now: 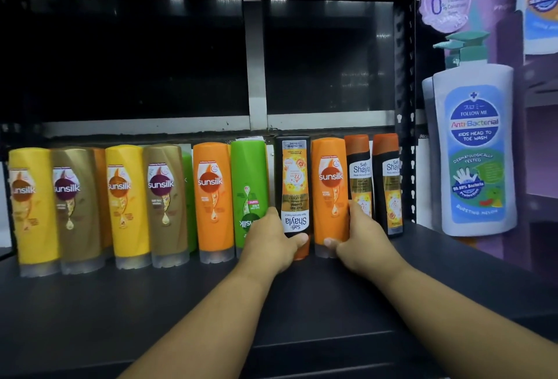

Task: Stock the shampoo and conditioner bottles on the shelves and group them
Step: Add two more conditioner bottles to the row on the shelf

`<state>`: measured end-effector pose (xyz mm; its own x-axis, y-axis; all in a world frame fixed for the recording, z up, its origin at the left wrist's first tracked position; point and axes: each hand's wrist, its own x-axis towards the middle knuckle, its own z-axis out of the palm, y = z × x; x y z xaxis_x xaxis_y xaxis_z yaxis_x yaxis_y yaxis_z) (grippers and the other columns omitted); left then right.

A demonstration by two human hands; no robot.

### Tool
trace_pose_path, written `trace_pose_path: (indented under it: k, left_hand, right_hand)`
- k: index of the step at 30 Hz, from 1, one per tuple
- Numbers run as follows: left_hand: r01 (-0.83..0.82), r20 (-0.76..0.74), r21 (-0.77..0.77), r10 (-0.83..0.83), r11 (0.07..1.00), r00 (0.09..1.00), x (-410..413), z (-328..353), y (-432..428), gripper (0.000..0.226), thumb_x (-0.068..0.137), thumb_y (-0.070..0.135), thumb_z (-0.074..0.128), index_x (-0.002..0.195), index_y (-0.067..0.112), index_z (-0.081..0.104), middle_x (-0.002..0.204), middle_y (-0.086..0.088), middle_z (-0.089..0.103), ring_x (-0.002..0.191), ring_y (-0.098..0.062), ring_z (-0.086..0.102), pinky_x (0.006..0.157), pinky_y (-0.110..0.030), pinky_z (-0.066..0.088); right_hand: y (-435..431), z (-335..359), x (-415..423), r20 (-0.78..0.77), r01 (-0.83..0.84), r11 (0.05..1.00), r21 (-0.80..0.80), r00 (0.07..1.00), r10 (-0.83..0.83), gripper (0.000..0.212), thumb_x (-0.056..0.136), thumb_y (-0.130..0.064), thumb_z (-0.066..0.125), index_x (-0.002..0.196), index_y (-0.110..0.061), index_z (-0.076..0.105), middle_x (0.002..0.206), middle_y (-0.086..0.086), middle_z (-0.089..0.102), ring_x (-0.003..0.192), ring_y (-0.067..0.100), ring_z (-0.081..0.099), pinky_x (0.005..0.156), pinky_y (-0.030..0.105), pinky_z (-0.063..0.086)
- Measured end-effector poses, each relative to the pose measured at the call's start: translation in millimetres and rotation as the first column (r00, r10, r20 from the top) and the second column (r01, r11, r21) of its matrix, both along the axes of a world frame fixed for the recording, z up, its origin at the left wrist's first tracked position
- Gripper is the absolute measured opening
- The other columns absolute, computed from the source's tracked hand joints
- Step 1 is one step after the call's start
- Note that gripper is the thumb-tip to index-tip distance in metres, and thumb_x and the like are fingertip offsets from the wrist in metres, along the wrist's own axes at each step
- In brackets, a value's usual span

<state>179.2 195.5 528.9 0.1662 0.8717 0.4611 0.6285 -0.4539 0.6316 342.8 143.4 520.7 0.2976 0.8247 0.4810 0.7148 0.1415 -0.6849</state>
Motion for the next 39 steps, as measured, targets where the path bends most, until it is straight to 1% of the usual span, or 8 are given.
trace_pose_path:
  k: [6,9,14,21,26,29,34,39]
  left_hand:
    - [0.000,-0.015,-0.013,0.000,1.000,1.000,-0.8,-1.5,5.1,0.049,0.090,0.026,0.078,0.135,0.021,0.061,0.130,-0.002,0.068,0.120,-0.023,0.063,0.097,-0.031,0.050]
    - [-0.031,-0.023,-0.021,0.030,0.999,0.999,-1.8,-0.5,7.7,0.045,0.088,0.032,0.080,0.130,0.019,0.069,0.121,-0.003,0.073,0.111,-0.023,0.067,0.091,-0.030,0.054]
    - [-0.112,-0.069,-0.002,0.112,0.994,0.991,-0.8,-2.1,12.1,0.044,0.086,0.043,0.081,0.121,0.017,0.073,0.113,-0.005,0.074,0.102,-0.025,0.068,0.083,-0.033,0.057]
    - [-0.185,-0.100,0.026,0.186,0.982,0.977,-0.5,-3.2,11.1,0.042,0.084,0.049,0.080,0.097,0.009,0.074,0.098,-0.010,0.072,0.091,-0.027,0.067,0.064,-0.029,0.044]
    - [-0.211,-0.129,0.046,0.216,0.976,0.968,0.1,-2.1,8.8,0.045,0.085,0.052,0.079,0.096,0.009,0.071,0.098,-0.010,0.071,0.088,-0.026,0.065,0.057,-0.027,0.039]
    - [-0.220,-0.147,0.067,0.227,0.973,0.963,-0.1,-1.5,5.9,0.046,0.084,0.052,0.079,0.096,0.009,0.071,0.098,-0.010,0.070,0.085,-0.025,0.063,0.058,-0.028,0.041]
    - [-0.232,-0.163,0.104,0.247,0.967,0.955,-2.6,-1.5,1.9,0.041,0.084,0.054,0.078,0.096,0.015,0.070,0.099,-0.006,0.070,0.091,-0.025,0.067,0.062,-0.031,0.046]
    - [-0.165,-0.246,0.176,0.205,0.971,0.947,-5.5,1.0,-6.4,0.040,0.086,0.054,0.074,0.076,0.019,0.057,0.083,0.002,0.067,0.084,-0.021,0.066,0.061,-0.030,0.048]
  right_hand:
    - [4.1,-1.4,0.3,0.065,0.079,0.994,-0.078,0.995,-0.074,0.066,0.088,-0.032,0.077,0.142,-0.019,0.042,0.141,0.004,0.056,0.127,0.028,0.055,0.107,0.044,0.048]
    - [6.1,-1.4,0.9,0.119,0.123,0.986,-0.114,0.987,-0.110,0.065,0.089,-0.038,0.075,0.142,-0.017,0.044,0.139,0.005,0.056,0.126,0.029,0.056,0.105,0.043,0.049]
    - [9.5,-2.5,0.8,0.237,0.224,0.963,-0.152,0.954,-0.184,0.048,0.088,-0.051,0.071,0.122,-0.021,0.054,0.121,0.002,0.062,0.112,0.026,0.060,0.098,0.044,0.053]
    - [8.0,-0.6,-2.9,0.415,0.321,0.932,-0.168,0.881,-0.229,0.040,0.094,-0.057,0.061,0.109,-0.021,0.058,0.108,0.001,0.065,0.103,0.024,0.062,0.097,0.044,0.051]
    - [4.9,0.9,-6.8,0.528,0.378,0.912,-0.157,0.813,-0.246,0.044,0.096,-0.059,0.053,0.103,-0.017,0.061,0.104,0.005,0.066,0.101,0.025,0.061,0.096,0.043,0.052]
    - [3.4,0.9,-8.0,0.559,0.396,0.905,-0.153,0.790,-0.251,0.044,0.098,-0.059,0.051,0.100,-0.016,0.061,0.103,0.005,0.066,0.099,0.025,0.062,0.092,0.041,0.053]
    - [2.0,1.8,-9.3,0.534,0.381,0.910,-0.166,0.810,-0.241,0.042,0.097,-0.059,0.053,0.089,-0.017,0.057,0.090,0.001,0.062,0.084,0.021,0.064,0.071,0.033,0.054]
    - [-5.3,2.5,-8.6,0.622,0.383,0.915,-0.126,0.749,-0.228,0.038,0.096,-0.056,0.058,0.084,-0.020,0.053,0.083,-0.003,0.056,0.082,0.020,0.064,0.070,0.032,0.054]
